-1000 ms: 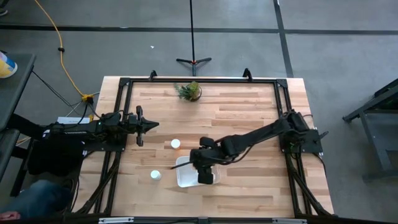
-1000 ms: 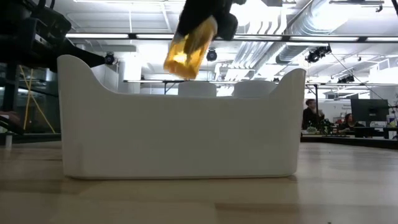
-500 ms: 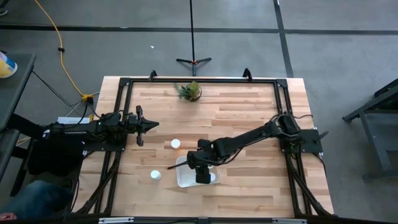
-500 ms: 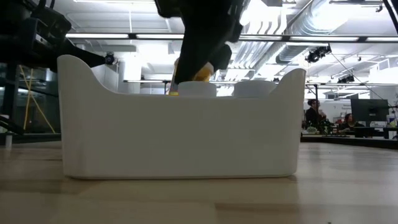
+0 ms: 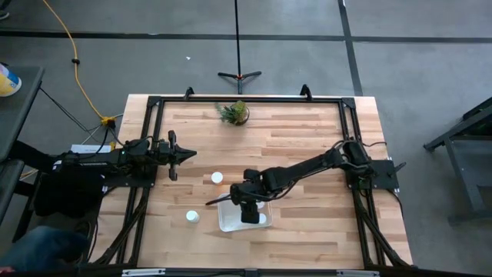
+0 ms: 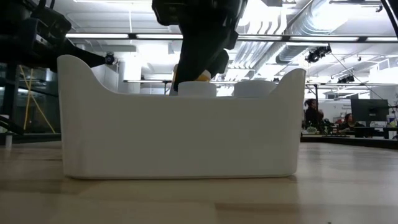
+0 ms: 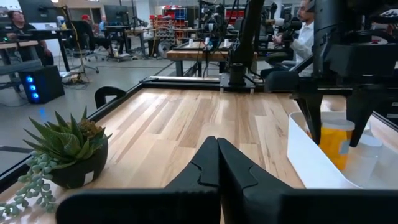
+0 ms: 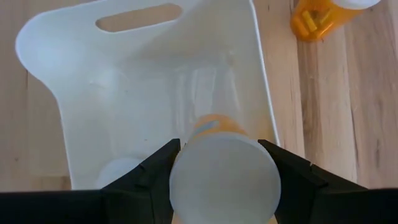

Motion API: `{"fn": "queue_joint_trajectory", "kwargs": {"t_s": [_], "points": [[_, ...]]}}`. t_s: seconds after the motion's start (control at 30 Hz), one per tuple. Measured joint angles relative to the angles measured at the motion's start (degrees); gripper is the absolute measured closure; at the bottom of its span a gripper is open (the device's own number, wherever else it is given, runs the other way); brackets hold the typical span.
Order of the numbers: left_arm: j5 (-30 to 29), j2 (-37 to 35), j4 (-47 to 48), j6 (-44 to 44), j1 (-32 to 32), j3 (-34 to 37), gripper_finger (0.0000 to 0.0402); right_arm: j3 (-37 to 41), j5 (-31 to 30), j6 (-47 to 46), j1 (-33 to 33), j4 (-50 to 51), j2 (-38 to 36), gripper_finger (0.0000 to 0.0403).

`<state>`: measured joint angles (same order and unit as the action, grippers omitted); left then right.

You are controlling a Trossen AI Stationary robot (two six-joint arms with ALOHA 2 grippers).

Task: Pick and place pill bottles into a basket
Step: Put the right orange pill bottle into the white bin

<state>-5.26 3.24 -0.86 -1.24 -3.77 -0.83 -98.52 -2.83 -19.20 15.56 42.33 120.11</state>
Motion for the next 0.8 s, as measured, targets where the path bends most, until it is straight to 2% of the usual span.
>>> {"fn": "queue_joint_trajectory", "kwargs": {"t_s": [0.67, 0.8], "points": [[-0.1, 0.0, 0.0, 0.0, 0.0, 0.0, 0.0376, 0.0, 2.3, 1.3, -0.2, -0.5, 2.6, 0.0212], [-0.2, 0.0, -0.1, 0.0, 0.0, 0.0, 0.0370, 0.0, 2.3, 1.3, -0.2, -0.4, 2.6, 0.0193]]}}
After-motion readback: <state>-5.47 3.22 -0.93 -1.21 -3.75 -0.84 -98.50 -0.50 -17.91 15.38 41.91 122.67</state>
